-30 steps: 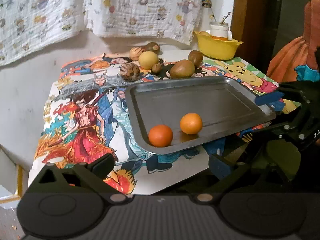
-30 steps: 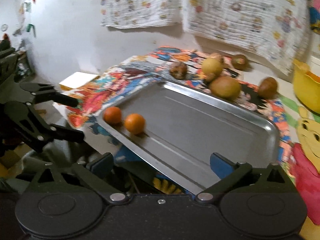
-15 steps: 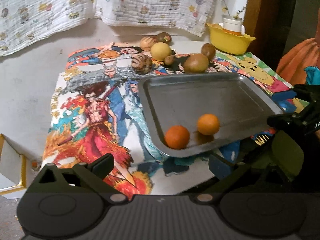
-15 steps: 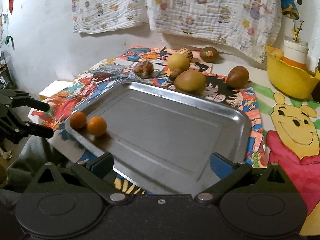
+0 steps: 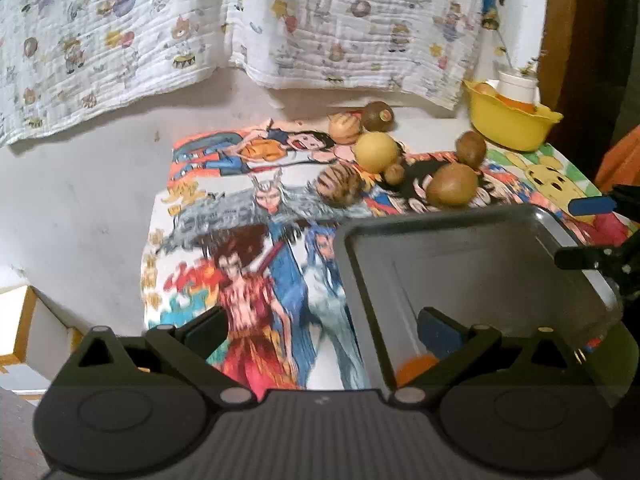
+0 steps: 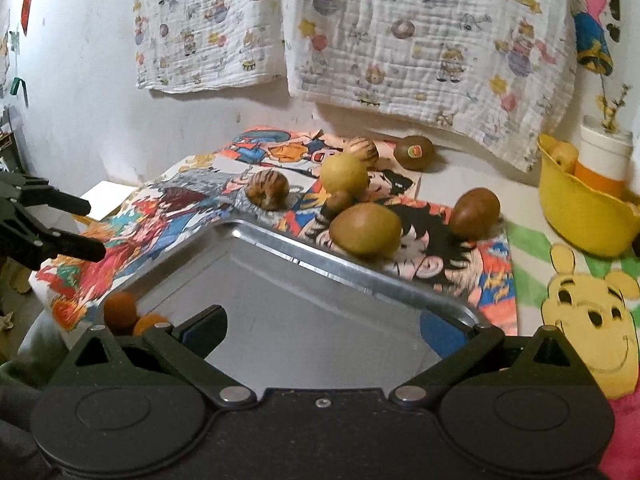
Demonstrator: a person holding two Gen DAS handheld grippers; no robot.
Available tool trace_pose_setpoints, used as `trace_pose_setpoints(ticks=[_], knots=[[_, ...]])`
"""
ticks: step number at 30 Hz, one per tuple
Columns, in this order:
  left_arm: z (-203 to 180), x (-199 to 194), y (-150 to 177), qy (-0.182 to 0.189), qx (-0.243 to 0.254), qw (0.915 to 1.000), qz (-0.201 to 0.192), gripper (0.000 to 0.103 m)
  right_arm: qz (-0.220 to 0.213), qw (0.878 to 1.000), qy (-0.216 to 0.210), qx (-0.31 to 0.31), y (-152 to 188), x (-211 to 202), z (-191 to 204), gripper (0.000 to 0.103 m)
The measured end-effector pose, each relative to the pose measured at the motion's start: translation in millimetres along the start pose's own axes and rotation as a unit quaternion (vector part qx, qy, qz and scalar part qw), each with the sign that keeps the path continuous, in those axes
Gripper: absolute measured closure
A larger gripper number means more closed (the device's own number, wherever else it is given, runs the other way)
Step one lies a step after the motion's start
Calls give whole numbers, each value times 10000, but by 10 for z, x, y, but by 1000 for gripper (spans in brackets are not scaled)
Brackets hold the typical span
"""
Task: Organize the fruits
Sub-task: 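Reach the left tool to the striped fruit while the right tool reaches the large pear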
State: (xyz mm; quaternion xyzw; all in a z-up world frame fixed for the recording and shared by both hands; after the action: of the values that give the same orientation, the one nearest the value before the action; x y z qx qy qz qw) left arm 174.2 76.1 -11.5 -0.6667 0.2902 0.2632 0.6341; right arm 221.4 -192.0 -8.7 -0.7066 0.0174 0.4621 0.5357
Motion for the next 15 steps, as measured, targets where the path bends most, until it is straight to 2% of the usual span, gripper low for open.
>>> trace_pose_setpoints(ticks=[9, 15], knots=[[-51, 451, -477, -136, -131, 9998, -89, 0, 67, 9999, 65, 59, -335, 412, -229, 1], [-109, 854, -722, 68, -154, 9999, 17, 0, 174, 9996, 142, 189, -501, 698, -349, 1]])
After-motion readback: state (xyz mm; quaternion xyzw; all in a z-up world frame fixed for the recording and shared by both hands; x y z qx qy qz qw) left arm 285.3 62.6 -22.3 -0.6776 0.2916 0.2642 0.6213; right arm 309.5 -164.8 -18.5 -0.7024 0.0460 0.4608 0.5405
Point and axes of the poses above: each gripper's, at about its wrist camera, not at the fingertips, and x roughly the way its jaws point, z to its left, y to its underside, the point moved 6 cm from there along x, roughly the way its jaws point, and after that the axes turned 5 degrees about -x, right-handed, at the moved point
